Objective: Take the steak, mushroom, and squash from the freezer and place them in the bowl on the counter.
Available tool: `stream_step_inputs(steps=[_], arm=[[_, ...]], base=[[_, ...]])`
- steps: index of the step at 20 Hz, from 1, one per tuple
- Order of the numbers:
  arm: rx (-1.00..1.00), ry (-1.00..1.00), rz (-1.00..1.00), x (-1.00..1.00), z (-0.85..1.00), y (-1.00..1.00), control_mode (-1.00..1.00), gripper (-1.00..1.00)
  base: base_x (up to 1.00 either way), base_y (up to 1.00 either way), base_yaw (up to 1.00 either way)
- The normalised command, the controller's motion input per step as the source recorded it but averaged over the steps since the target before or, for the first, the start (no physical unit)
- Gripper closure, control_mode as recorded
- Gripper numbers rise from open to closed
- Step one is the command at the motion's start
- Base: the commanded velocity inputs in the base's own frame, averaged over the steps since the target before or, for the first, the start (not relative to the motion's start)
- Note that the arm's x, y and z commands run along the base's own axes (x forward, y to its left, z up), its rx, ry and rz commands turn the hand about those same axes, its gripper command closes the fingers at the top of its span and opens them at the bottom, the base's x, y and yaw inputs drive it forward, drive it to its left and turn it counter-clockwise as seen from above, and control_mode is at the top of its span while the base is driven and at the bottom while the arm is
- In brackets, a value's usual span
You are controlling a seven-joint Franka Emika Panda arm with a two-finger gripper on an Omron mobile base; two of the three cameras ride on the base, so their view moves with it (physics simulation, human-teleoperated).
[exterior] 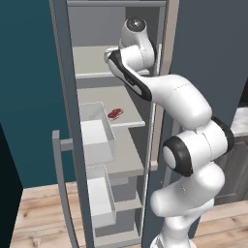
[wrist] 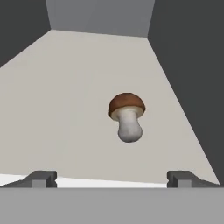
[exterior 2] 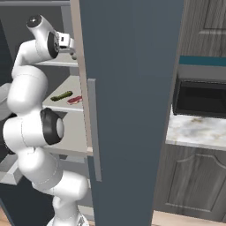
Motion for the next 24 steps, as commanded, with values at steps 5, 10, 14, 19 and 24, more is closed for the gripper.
stream_step_inputs(steps=[5, 10, 14, 19, 24], arm=[[0.00, 0.02, -0.03, 0.07, -0.16, -0.02, -1.00, -1.00], [0.00, 0.04, -0.04, 0.11, -0.20, -0.02, -1.00, -1.00], [0.00, 0.00, -0.02, 0.13, -0.01, -0.13, -1.00, -1.00], [0.00, 0.01, -0.03, 0.15, -0.05, -0.03, -1.00, -1.00], [0.00, 0.03, -0.01, 0.27, -0.10, -0.01, -1.00, -1.00]], base=[[0.00, 0.00, 0.00], [0.00, 0.00, 0.00], [0.00, 0.00, 0.00], [0.00, 0.00, 0.00], [0.00, 0.00, 0.00]])
